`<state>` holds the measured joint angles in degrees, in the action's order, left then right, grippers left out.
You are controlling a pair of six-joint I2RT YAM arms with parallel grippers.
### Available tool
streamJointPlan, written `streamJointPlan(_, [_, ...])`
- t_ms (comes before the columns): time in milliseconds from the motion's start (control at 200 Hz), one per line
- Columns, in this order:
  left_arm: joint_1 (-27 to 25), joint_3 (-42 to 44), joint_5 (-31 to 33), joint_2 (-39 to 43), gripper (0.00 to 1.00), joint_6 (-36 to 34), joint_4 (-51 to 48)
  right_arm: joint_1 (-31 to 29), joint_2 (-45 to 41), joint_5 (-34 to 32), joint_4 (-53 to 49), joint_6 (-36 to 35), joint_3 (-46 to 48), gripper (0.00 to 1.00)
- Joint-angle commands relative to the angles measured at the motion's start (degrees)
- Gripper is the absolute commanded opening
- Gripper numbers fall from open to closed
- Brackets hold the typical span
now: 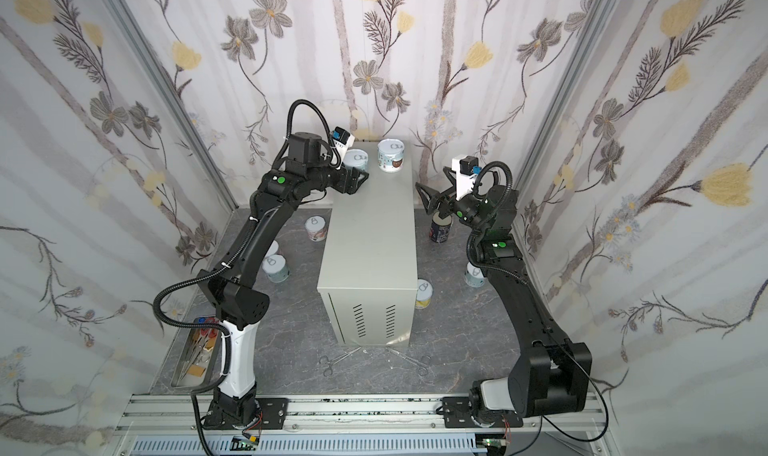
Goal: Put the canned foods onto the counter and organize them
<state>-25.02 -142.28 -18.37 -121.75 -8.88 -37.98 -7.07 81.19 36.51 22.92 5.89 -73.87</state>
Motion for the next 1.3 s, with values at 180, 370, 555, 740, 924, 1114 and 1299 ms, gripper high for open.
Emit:
streamJointPlan(180, [0.66, 3.56, -0.54, 3.10, 0.73, -1.14, 1.37, -1.95, 9.40, 6.66, -3.52, -5.67, -12.18, 0.97])
streamJointPlan(370, [1.55, 3.68, -1.81, 3.67, 0.70, -0.61, 2.32, -2.77, 16.81, 4.68, -8.15, -7.20, -20.91, 0.94])
streamJointPlan(555, [1.55, 4.02, -3.22, 3.46, 0.67, -0.65, 2.72, -3.28, 22.04, 4.18, -10.15, -6.51, -26.74, 0.93])
streamJointPlan(740, [1.50, 4.37, -4.30, 2.93, 0.65, -0.36, 4.62, -3.87, 25.42, 4.62, -11.37, -6.67, -30.22, 0.93])
streamJointPlan(924, [1.50, 4.29, -4.37, 2.29, 0.62, 0.61, 7.97, -4.18, 26.87, 4.53, -11.01, -6.67, -30.99, 0.93])
streamJointPlan(1114, [1.55, 4.03, -4.88, 0.89, 0.61, 2.10, 11.06, -4.43, 27.70, 4.59, -9.84, -6.24, -30.99, 0.87])
streamJointPlan(1299, [1.63, 3.98, -4.74, -0.13, 0.61, 3.31, 13.65, -4.62, 28.65, 4.71, -9.47, -6.07, -31.51, 0.85])
